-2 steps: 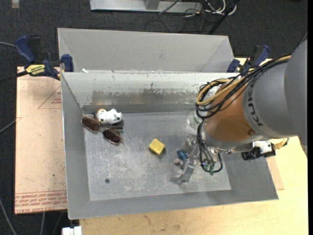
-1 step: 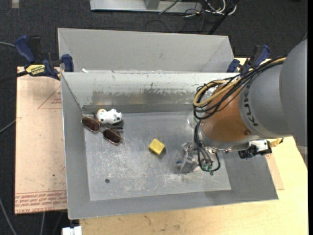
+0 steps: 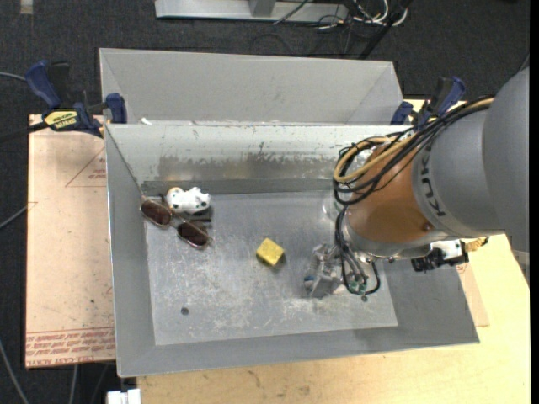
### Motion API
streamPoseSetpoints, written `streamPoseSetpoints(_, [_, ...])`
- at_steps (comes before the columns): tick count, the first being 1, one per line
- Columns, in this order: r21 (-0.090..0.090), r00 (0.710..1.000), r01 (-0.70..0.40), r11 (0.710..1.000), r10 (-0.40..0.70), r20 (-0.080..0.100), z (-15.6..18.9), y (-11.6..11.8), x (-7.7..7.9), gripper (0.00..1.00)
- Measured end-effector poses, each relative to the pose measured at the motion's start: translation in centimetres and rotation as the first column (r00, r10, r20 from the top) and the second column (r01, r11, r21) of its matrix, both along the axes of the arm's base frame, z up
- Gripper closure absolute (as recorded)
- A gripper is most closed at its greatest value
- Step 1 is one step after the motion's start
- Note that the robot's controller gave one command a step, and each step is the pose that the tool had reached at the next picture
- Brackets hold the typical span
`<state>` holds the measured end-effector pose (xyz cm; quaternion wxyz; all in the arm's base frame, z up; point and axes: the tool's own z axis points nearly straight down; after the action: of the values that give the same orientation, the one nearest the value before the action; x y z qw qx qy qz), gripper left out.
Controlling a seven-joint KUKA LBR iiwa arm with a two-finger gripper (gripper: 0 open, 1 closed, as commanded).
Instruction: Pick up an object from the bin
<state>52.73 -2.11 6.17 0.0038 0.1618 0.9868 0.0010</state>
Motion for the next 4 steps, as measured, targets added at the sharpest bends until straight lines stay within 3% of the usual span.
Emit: streamPoseSetpoints(4, [0.000, 1.000, -0.002, 1.000, 0.002, -0.012, 3.0, 0.0, -0.2, 1.00])
